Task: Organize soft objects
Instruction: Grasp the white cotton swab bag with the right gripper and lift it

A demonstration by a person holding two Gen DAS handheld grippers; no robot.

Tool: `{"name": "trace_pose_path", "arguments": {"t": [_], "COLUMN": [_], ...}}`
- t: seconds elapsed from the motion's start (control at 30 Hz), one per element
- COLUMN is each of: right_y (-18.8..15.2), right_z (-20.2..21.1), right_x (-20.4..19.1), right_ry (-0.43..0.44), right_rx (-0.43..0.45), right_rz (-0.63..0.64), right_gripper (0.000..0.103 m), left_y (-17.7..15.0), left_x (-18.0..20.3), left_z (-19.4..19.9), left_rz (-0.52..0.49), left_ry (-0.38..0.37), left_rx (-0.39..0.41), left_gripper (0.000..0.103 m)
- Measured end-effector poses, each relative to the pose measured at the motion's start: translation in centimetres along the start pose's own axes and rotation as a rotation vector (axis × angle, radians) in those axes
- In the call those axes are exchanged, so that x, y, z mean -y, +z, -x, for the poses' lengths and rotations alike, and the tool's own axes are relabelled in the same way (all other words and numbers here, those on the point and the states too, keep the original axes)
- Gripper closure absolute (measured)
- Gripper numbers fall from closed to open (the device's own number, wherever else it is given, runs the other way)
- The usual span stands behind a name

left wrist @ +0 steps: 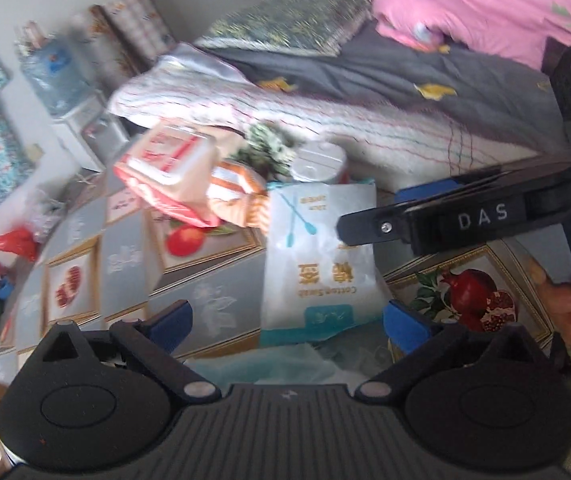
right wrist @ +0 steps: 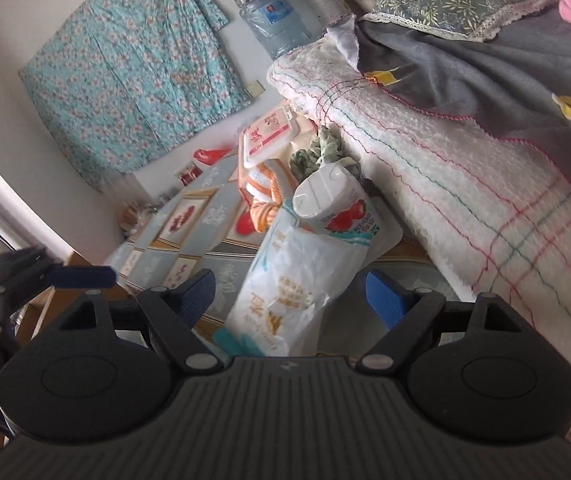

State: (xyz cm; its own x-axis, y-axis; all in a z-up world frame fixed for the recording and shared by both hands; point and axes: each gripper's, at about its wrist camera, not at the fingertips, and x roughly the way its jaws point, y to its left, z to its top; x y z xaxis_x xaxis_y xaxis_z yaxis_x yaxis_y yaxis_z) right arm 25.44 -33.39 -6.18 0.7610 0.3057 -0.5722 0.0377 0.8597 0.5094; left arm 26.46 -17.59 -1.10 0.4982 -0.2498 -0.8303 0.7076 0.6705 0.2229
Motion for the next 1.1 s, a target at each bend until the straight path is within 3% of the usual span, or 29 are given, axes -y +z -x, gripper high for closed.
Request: {"name": "trace_pose_path", "arguments": {"t": [0.33, 0.7, 0.8, 0.93, 1.1], "right_y": [0.1, -0.2, -0.1, 0.0, 0.1], "right_z": [-2.8, -5.2, -5.4, -5.0, -3.3], "right_x": [1.6, 2.9, 2.7, 2.5, 2.2], "right_ry": [0.044, 0.104, 0.109, 0.118, 0.133], "right_rx": [-0.048, -0.067, -0.055, -0.040, -0.008], "right_rz": [-0.055, -0.115, -0.113, -0.112, -0.100], "right_gripper": [0.040, 0.060, 0.063, 0.067, 0.069], "left_y": [2.4, 3.7, 3.8, 3.9, 3.9], "left_x": [-0.1, 0.0, 0.2, 0.2, 0.6], "left_z": [-6.3, -9.8, -10.1, -9.6, -7.9], "left_rz": [-0.033, -0.027, -0.018, 0.000, 0.005], "left_ry": [-0.126, -0.137, -0.140, -0.134, -0.132], "left_rx": [-0.093, -0.172, -0.179, -0.161, -0.130], "left_gripper": [0.001, 0.001, 0.006, 0.023, 0.026]}}
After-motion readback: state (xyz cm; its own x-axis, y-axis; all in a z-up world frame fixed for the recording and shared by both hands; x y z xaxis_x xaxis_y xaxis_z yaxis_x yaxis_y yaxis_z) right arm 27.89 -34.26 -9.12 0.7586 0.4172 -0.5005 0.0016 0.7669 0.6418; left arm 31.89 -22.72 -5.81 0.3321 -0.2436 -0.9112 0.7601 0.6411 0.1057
